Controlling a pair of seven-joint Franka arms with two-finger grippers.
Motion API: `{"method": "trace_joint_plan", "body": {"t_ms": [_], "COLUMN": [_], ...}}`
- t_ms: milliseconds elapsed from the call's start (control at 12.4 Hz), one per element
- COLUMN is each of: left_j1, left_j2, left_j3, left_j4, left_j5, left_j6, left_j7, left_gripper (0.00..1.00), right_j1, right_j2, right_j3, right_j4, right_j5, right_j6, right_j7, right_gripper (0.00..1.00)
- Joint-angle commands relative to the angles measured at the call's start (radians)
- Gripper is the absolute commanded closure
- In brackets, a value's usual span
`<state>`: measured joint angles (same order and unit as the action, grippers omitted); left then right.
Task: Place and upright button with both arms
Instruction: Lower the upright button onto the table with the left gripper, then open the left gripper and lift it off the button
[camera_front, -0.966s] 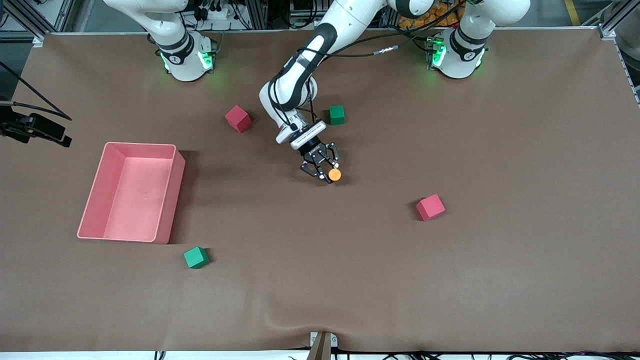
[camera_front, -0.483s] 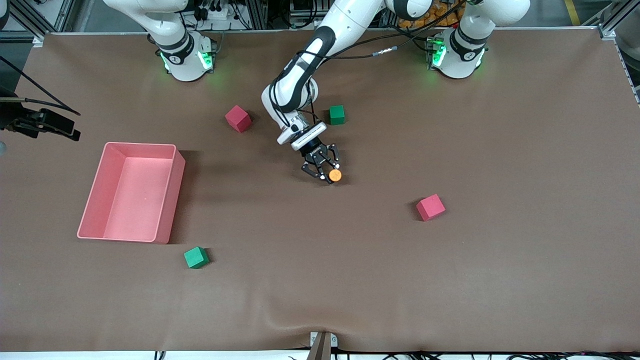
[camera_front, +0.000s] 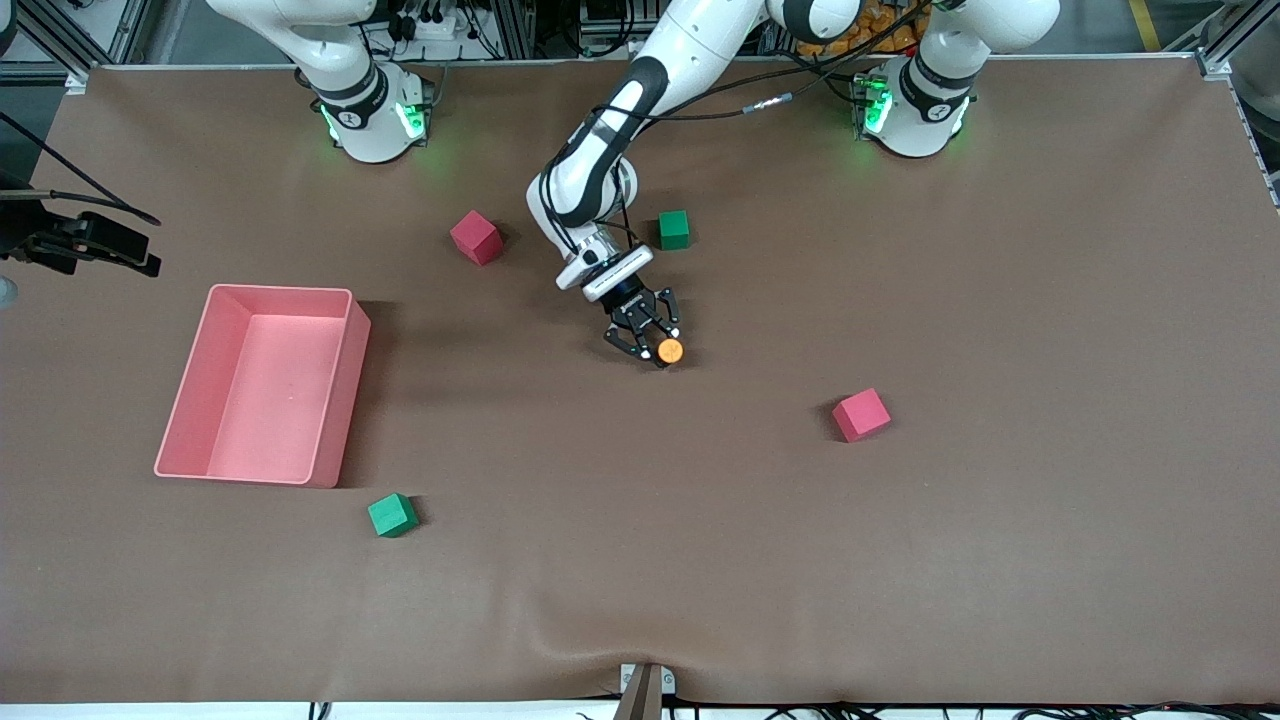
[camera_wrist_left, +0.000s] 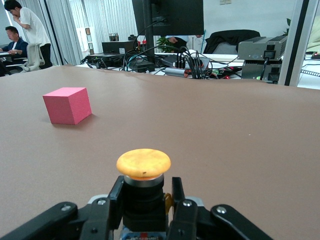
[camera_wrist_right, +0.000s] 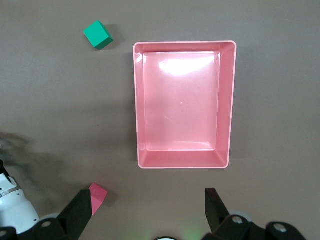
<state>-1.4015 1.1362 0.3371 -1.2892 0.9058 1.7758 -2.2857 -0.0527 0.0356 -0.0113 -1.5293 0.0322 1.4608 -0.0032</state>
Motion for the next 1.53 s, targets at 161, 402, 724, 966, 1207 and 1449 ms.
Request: {"method": "trace_joint_plan", "body": {"t_ms": [161,402,724,966,1207,1449], "left_j1": [-0.010,-0.010,-0.030,-0.030,-0.028,-0.002], "left_j2": [0.007,0.005,-0.024,-0.085,-0.137,-0.213], "left_j3": [0.010,0.010,-0.001,-0.030,-0.033,-0.033], "left_j4": [0.016,0.016,0.018,0.016,0.019,0.019], "left_j5": [0.028,0.030,-0.011,-0.025,-0.068,-0.126], "left_j6": [-0.021,-0.021,-0.076,-0.090,-0.090,-0.081], "left_j7": [-0.014,0.000,0.229,0.288,0.555,0.803], "left_gripper": [0.00,0.00,0.00,0.00,0.00,0.00], "right_j1": [0.001,0.002,0.002,0.002,0.002,0.002], "right_j2": [0.006,0.006,0.006,0.006,0.006,0.006], "right_j3": [-0.003,-0.003,-0.003,-0.004,-0.004,-0.004], "right_j4": [0.014,0.014,0.014,0.012,0.012,0.012], "right_j5": [0.014,0.015,0.014,0.015,0.014,0.014], "right_j6": [-0.013,-0.013,-0.013,-0.011,-0.011,-0.011], "right_j7": [-0.006,-0.006,-0.004,0.002,0.002,0.002], "right_gripper": [0.00,0.00,0.00,0.00,0.00,0.00]}}
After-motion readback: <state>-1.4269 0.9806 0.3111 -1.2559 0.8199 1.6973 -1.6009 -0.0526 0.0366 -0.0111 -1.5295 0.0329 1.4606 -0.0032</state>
